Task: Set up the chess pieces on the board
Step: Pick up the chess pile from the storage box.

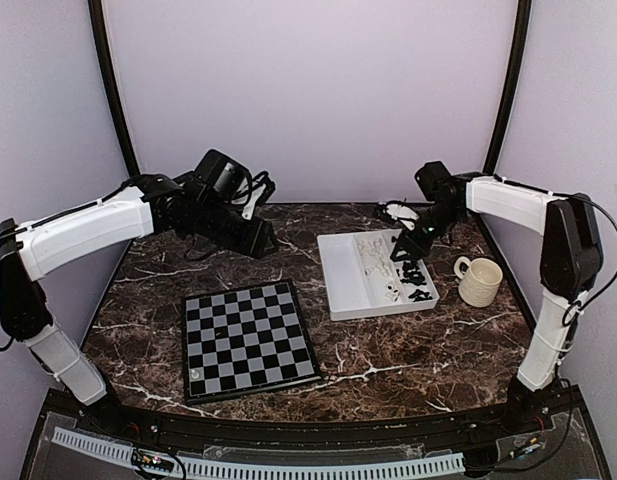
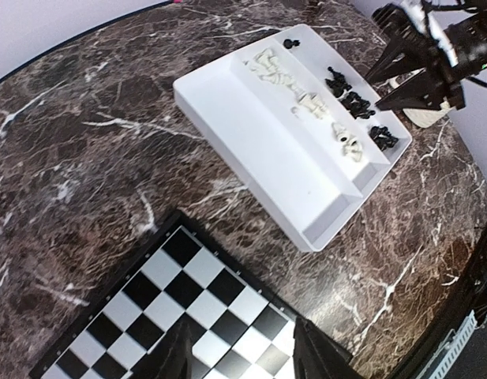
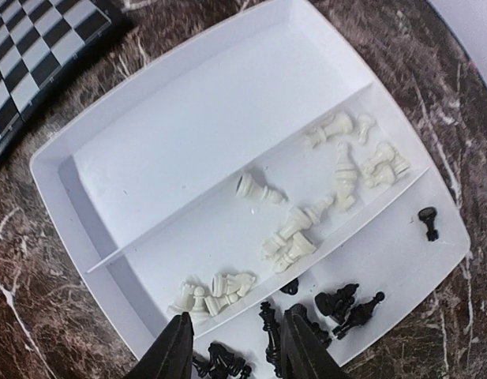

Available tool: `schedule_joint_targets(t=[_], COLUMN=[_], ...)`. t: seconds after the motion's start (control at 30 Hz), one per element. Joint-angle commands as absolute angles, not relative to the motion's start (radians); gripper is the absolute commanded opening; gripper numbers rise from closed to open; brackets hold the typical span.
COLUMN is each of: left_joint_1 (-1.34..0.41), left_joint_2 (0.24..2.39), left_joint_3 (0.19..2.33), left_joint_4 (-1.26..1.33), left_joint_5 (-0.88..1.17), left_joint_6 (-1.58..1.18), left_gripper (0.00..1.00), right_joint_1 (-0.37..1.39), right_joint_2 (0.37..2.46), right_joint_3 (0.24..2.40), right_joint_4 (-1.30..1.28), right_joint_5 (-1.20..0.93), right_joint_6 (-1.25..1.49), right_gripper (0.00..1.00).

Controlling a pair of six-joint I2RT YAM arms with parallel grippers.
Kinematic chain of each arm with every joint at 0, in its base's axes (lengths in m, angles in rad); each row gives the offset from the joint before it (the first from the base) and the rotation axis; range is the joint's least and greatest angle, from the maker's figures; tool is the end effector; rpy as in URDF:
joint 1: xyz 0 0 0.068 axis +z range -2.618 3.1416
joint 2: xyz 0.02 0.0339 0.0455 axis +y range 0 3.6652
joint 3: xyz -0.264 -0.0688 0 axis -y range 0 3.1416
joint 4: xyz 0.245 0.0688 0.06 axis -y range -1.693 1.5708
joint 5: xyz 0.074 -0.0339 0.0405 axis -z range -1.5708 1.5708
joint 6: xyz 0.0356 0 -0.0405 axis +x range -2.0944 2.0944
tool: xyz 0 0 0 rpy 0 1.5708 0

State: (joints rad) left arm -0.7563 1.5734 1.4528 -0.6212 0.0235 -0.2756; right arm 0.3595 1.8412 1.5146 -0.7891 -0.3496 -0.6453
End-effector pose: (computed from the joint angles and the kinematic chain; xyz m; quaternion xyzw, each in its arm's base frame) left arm 0.2554 -0.2421 0.3335 0.2225 0.8878 -0.2080 0.3450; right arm 0.3599 0.1483 0.2496 -0.4964 0.8219 0.1361 0.2440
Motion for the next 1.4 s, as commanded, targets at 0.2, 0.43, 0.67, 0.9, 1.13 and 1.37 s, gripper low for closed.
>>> schedule_joint_targets(t=[0.2,0.43,0.67,0.9,1.13,1.37], left_joint_1=[-0.752,-0.753,-0.753,-0.752,-0.752,-0.753], left_joint_2=[1.702,1.707,1.701,1.687,1.67,1.653], left_joint_3=[1.488,1.458,1.431,1.403,1.377,1.352], left_joint_4=[-0.339,-0.304,-0.297,-0.284,-0.273,-0.263], left_joint_5=[0.209,0.227,0.236,0.234,0.231,0.223], left_joint_6=[-0.252,-0.265,-0.277,-0.281,-0.285,-0.288], left_gripper=[0.45,0.46,0.46,0.45,0.45,0.45], right_joint_1=[0.398,0.422,0.426,0.44,0.478,0.507], right_joint_2=[2.021,2.157,2.227,2.227,2.235,2.244], right_joint_3=[1.634,1.783,1.867,1.847,1.796,1.808], right_joint_4=[-0.831,-0.855,-0.893,-0.881,-0.856,-0.89], right_joint_5=[-0.21,-0.163,-0.122,-0.056,0.061,0.073], right_joint_6=[-0.769,-0.725,-0.692,-0.708,-0.746,-0.756], right_gripper=[0.36,0.32,0.3,0.26,0.23,0.23])
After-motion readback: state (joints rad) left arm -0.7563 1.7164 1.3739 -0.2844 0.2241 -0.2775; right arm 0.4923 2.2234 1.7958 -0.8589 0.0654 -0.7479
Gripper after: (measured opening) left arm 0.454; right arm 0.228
